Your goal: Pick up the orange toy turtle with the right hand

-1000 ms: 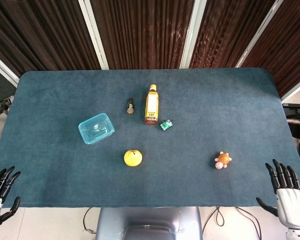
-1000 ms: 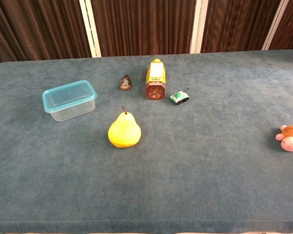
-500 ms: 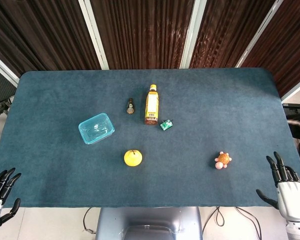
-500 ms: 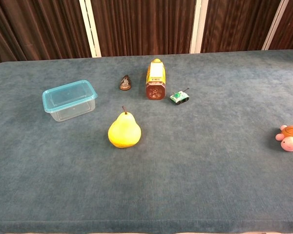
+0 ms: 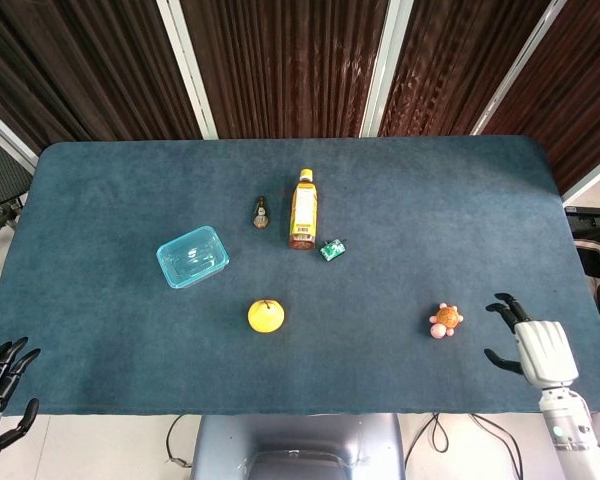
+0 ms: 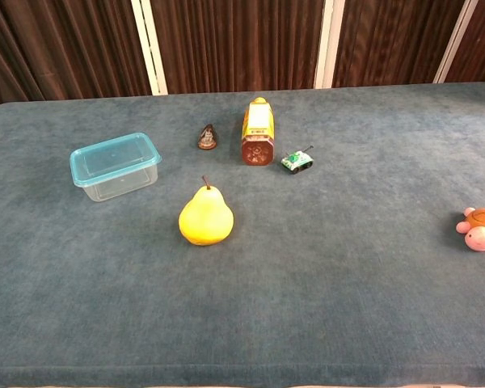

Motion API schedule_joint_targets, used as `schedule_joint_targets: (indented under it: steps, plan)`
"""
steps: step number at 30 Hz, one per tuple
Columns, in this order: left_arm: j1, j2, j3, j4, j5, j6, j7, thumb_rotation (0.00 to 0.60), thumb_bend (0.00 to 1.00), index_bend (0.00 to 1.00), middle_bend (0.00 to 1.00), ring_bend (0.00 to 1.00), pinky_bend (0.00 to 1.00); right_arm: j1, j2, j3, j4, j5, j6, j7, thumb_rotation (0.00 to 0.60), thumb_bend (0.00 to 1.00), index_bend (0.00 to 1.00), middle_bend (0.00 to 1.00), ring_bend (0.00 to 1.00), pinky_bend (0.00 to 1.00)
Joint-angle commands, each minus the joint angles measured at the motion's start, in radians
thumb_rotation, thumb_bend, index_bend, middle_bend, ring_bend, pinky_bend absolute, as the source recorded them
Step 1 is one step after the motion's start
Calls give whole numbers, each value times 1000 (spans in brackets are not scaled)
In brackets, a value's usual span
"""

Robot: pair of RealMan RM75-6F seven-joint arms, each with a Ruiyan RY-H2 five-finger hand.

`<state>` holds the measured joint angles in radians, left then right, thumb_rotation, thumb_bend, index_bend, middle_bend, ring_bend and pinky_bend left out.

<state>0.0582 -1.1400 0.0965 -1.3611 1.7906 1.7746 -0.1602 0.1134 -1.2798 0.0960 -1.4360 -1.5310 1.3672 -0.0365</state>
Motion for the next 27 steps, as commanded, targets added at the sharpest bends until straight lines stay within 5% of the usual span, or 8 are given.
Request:
schedule_joint_targets:
  steps: [1,15,27]
  plan:
    - [2,1,1,3,1,4,-8,600,468,120,11,53,297,29,-39,14,49,33,-44,25,600,276,487,345,923,1000]
    - [4,3,-3,6,-7,9,-32,600,468,125,15,56,300,116,-161,28,212,143,-201,53,600,281,494,351,923,1000]
    - [3,5,-1,2,-6,5,-33,600,469,129,16,59,301,164,-261,22,345,135,-223,116,600,302,518,367,923,1000]
